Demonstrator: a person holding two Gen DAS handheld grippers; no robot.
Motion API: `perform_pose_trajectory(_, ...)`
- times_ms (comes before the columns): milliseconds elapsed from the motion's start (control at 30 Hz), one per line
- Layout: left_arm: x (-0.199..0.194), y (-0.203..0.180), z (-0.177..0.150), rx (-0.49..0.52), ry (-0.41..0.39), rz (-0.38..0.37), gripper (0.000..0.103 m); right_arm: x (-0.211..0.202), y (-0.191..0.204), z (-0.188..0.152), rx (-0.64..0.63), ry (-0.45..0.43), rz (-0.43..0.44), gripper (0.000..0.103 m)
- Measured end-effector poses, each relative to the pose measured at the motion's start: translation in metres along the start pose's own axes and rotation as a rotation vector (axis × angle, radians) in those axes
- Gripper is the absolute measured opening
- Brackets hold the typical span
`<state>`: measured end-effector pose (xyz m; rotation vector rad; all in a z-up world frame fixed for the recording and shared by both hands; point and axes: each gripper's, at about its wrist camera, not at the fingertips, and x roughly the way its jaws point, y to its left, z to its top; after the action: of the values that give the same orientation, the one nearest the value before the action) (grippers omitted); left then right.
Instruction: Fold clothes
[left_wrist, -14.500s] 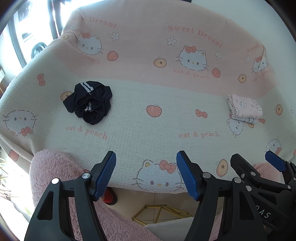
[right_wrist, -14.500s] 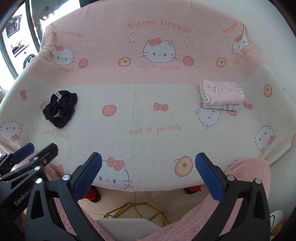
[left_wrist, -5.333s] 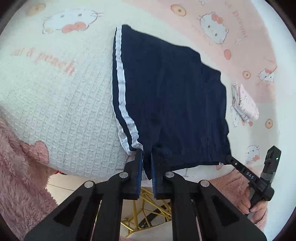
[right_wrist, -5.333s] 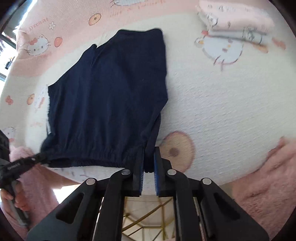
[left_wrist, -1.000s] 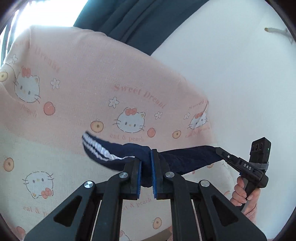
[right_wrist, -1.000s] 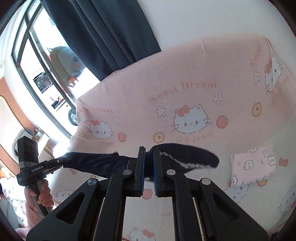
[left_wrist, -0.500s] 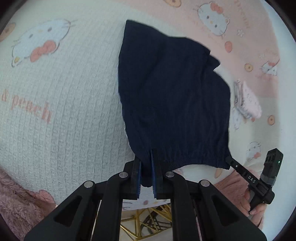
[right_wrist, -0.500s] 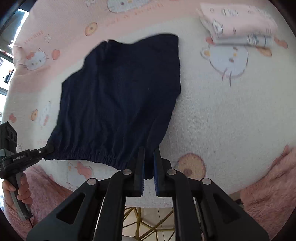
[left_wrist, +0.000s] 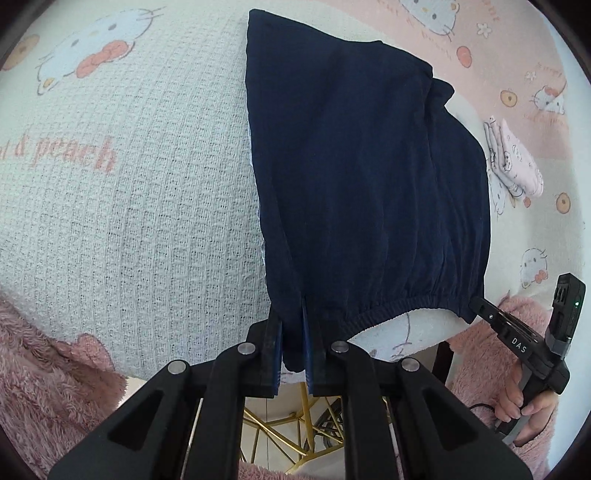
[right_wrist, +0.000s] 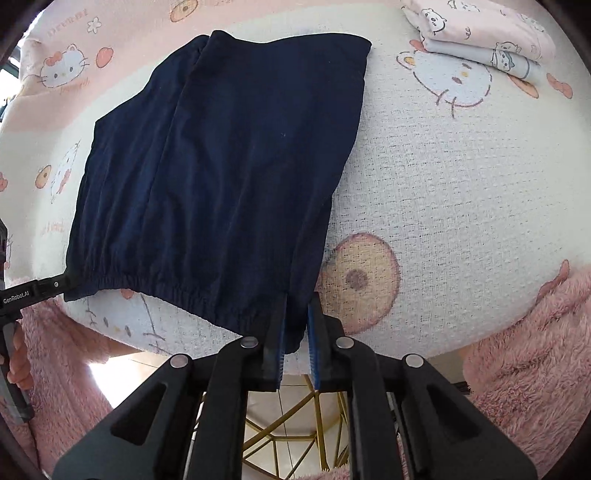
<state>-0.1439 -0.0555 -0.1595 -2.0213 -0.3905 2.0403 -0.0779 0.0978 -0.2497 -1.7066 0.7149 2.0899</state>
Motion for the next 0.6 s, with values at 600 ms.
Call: perform_pose_trajectory(600,-0.055,0.009,0.081,0.009,-0.187,0.106,0.039,-0.077,0.001,0.046,-0.045,-0.144,0.020,0.022)
